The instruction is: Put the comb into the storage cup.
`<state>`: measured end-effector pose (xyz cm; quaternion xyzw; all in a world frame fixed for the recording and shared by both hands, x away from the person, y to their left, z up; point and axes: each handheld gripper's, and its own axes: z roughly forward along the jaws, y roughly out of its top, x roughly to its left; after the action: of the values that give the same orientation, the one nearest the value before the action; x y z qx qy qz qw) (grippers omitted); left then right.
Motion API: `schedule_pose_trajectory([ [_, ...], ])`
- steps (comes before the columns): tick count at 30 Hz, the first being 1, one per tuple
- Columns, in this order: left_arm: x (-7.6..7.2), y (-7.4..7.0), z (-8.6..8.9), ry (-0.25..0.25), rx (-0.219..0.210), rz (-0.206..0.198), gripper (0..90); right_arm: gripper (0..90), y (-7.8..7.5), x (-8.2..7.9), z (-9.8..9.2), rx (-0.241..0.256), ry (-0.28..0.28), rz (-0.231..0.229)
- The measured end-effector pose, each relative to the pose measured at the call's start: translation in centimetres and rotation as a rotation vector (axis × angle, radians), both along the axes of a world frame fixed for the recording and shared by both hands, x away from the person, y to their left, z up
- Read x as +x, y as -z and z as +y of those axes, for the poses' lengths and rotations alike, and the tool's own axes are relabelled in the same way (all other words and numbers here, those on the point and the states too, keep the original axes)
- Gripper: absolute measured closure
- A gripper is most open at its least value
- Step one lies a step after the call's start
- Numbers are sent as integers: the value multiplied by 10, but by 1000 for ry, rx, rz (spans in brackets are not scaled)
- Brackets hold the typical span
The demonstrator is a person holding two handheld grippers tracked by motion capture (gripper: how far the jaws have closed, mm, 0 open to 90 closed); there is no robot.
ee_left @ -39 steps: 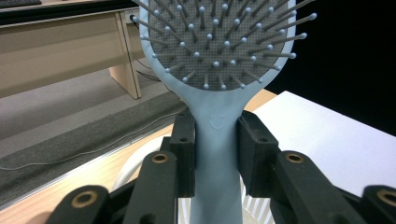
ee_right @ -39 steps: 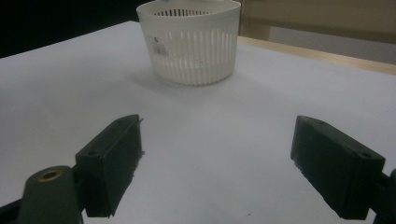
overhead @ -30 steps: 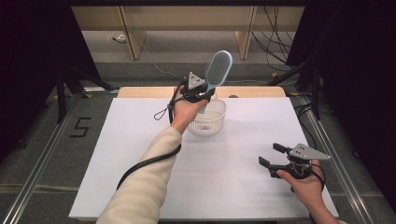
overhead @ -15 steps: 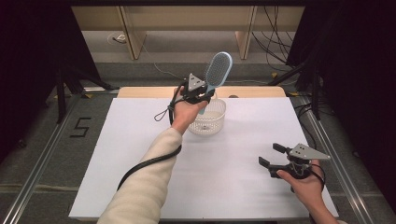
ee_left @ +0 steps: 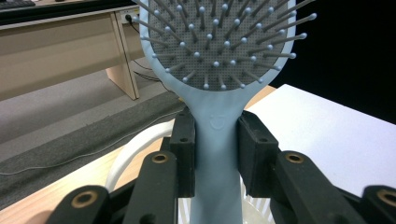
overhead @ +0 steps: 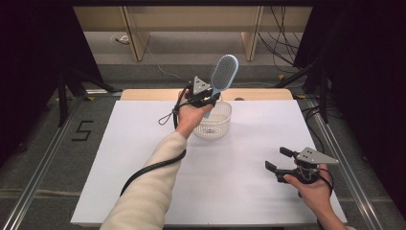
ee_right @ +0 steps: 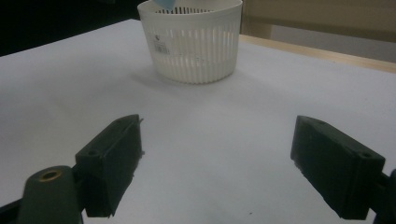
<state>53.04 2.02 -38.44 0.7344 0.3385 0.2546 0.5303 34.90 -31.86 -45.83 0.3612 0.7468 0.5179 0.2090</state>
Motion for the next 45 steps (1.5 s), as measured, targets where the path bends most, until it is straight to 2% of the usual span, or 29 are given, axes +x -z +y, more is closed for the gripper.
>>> schedule_pose_trajectory([
  [45,-1,15,1,30,24,-3,695,174,1,0,0,-3,-4,4],
])
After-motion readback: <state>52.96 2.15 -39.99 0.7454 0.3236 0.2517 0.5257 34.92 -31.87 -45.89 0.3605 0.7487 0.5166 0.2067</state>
